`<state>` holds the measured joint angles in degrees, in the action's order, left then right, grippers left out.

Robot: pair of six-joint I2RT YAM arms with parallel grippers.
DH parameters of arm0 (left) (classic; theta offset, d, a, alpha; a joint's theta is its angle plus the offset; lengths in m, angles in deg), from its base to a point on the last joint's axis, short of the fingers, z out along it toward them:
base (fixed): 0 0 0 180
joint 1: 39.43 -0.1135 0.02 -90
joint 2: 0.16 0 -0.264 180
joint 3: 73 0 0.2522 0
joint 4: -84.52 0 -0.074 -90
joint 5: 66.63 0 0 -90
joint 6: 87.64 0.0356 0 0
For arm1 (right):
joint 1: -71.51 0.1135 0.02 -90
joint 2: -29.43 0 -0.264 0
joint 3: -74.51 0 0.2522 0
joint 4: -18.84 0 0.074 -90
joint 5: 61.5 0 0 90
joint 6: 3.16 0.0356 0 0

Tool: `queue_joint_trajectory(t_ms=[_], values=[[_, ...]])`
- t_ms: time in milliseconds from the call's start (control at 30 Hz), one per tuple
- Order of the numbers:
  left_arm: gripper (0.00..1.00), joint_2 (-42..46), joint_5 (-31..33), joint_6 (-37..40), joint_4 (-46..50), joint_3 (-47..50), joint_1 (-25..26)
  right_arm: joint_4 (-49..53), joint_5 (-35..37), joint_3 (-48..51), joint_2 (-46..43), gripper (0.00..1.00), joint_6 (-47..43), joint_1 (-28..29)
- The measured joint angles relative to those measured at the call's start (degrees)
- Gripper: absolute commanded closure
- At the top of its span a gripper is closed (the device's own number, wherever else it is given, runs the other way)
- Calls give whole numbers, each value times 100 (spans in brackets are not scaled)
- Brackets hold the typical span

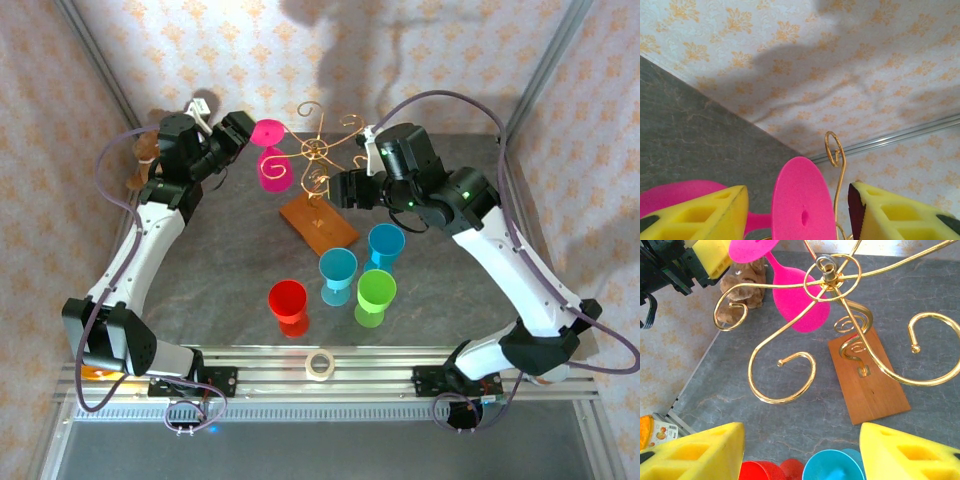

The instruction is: Take the wine glass off the wine glass rack

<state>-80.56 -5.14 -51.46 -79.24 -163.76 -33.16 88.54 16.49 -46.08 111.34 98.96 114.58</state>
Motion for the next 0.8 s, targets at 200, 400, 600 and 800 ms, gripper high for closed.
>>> queue_joint_trajectory(t_ms=[200,400,600,800], values=[[48,-15,-111,-33,-59,0,0,4,0,-20,2,38,2,0],[50,-133,-129,-35,-57,0,0,4,0,-20,0,37,4,0],[50,-214,-129,-31,-55,-13,28,4,2,-20,0,37,2,0],[52,-227,-129,-15,-42,-35,92,4,17,-17,0,37,2,0]])
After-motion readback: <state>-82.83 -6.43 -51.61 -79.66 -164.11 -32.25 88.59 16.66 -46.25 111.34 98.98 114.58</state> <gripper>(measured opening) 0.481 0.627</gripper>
